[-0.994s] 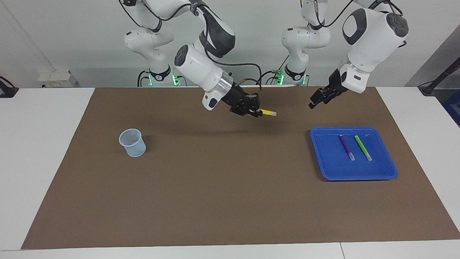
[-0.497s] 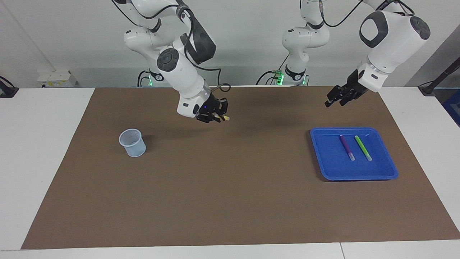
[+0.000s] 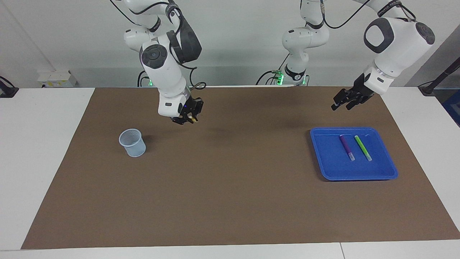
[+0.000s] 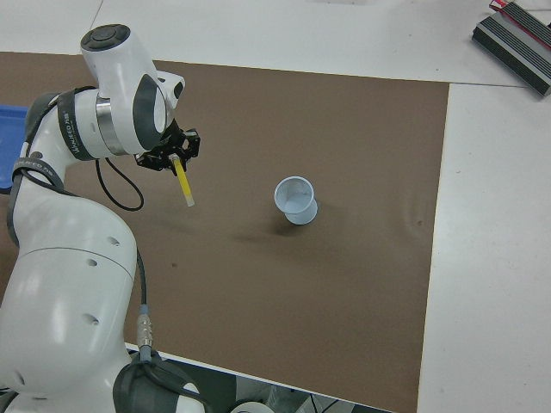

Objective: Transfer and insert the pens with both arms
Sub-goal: 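Carry the yellow pen to the cup with the right gripper and insert it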

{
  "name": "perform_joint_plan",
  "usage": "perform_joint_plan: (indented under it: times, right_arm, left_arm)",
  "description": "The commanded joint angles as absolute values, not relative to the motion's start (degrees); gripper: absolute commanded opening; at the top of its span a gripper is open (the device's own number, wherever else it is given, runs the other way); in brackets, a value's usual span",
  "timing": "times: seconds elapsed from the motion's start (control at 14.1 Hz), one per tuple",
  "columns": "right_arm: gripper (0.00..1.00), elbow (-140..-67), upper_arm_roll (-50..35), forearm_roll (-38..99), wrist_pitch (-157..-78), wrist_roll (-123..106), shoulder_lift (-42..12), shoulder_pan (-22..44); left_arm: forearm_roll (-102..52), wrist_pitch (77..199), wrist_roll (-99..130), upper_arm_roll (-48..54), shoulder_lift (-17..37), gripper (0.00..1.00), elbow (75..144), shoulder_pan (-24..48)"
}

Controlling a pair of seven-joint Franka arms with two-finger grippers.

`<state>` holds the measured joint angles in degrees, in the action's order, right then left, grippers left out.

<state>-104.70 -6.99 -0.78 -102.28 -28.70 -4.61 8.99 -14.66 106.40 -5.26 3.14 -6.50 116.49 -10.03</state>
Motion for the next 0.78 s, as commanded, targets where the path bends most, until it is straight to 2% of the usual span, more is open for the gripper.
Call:
perform_joint_plan:
  times: [0.0,0.28,0.5,0.71]
  right_arm:
    - [0.00,-105.6,-7.9,-7.1,-100.9,-41.2,-3.3,4.9]
    - [0.00,-107.2,-8.0,-9.8,-104.7,-50.3,-3.3,0.9]
    - [0.00,-108.3,-8.0,-11.2,-107.5,-53.2,-3.3,0.5]
    - [0.00,-114.8,-8.0,-11.4,-115.9,-58.1,-1.4,-2.7]
  left_arm:
    - [-14.6,110.9,-8.1,3.4,-4.9,0.80,118.0,-11.4]
    - [-14.4,116.9,-9.0,3.4,-2.4,0.79,119.3,-12.2]
    - [-11.3,122.2,-8.9,3.4,0.3,0.79,119.3,-12.5]
    - [-9.1,126.4,-8.9,3.4,2.5,0.78,119.3,-12.9]
